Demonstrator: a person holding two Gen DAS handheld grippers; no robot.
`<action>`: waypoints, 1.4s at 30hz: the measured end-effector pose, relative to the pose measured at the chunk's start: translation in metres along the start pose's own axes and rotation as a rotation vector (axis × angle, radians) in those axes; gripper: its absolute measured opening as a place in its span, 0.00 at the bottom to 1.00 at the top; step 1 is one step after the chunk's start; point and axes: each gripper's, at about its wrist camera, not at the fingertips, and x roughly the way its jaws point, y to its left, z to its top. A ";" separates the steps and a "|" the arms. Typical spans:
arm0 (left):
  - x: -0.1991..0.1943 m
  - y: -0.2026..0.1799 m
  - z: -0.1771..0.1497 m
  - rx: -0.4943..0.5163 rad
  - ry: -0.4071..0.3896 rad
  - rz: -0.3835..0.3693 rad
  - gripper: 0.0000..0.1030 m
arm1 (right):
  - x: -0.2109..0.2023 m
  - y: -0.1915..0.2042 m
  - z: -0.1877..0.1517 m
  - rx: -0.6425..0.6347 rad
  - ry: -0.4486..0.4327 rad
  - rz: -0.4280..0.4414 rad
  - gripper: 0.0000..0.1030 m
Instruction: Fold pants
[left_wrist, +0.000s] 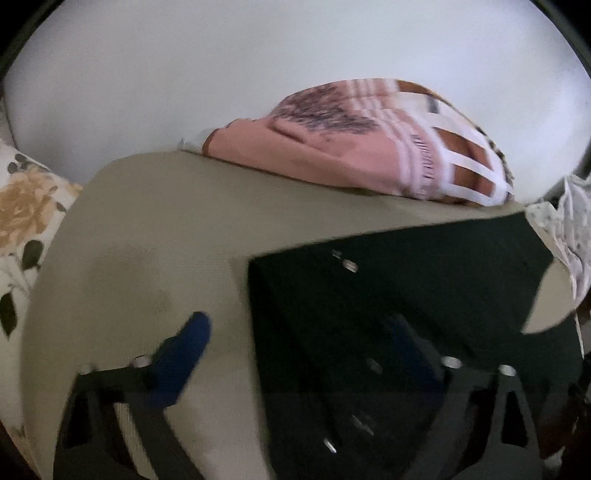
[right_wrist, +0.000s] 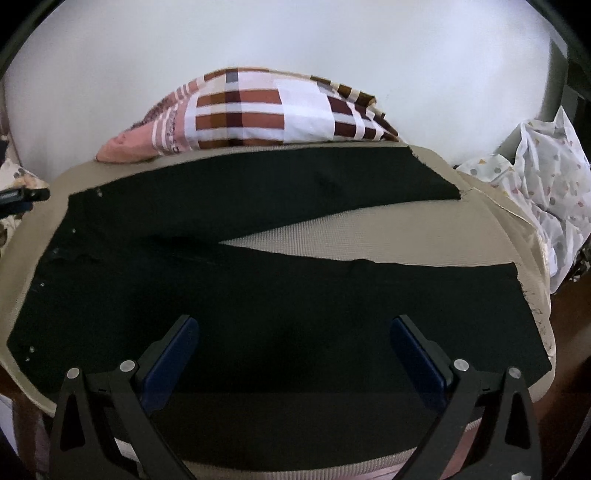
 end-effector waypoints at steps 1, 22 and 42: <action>0.007 0.007 0.004 -0.020 0.008 -0.017 0.73 | 0.003 0.001 0.001 -0.003 0.009 -0.007 0.99; 0.066 0.004 0.022 -0.036 0.097 -0.053 0.17 | 0.039 0.014 0.022 -0.019 0.091 -0.034 0.99; -0.109 -0.097 -0.086 0.015 -0.259 -0.140 0.15 | 0.170 0.025 0.200 0.419 0.313 0.767 0.81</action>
